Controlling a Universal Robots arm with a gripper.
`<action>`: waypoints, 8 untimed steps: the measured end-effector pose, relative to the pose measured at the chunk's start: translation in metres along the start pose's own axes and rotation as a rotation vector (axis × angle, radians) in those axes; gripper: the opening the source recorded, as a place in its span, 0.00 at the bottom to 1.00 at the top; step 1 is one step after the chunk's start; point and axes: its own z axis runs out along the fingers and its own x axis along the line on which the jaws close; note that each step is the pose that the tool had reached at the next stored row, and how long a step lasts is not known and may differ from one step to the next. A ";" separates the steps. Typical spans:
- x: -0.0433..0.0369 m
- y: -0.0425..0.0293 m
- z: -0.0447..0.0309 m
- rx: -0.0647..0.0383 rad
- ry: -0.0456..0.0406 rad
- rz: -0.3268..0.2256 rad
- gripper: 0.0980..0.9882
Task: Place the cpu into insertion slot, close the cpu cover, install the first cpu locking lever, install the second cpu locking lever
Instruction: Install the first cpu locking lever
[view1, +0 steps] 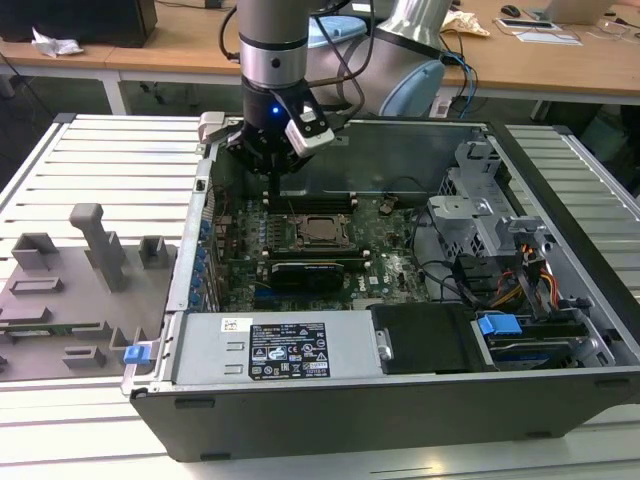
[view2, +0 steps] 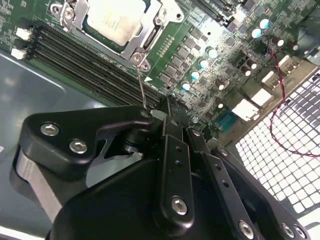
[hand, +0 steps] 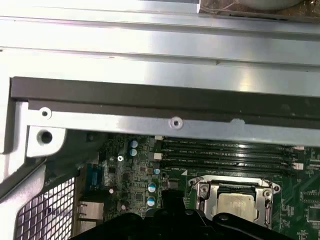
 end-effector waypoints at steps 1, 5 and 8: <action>-0.0003 0.0007 0.0002 0.000 -0.0001 0.000 0.01; -0.0013 0.0013 0.0004 0.000 -0.0001 0.000 0.01; -0.0020 0.0013 0.0013 0.000 0.0000 0.000 0.01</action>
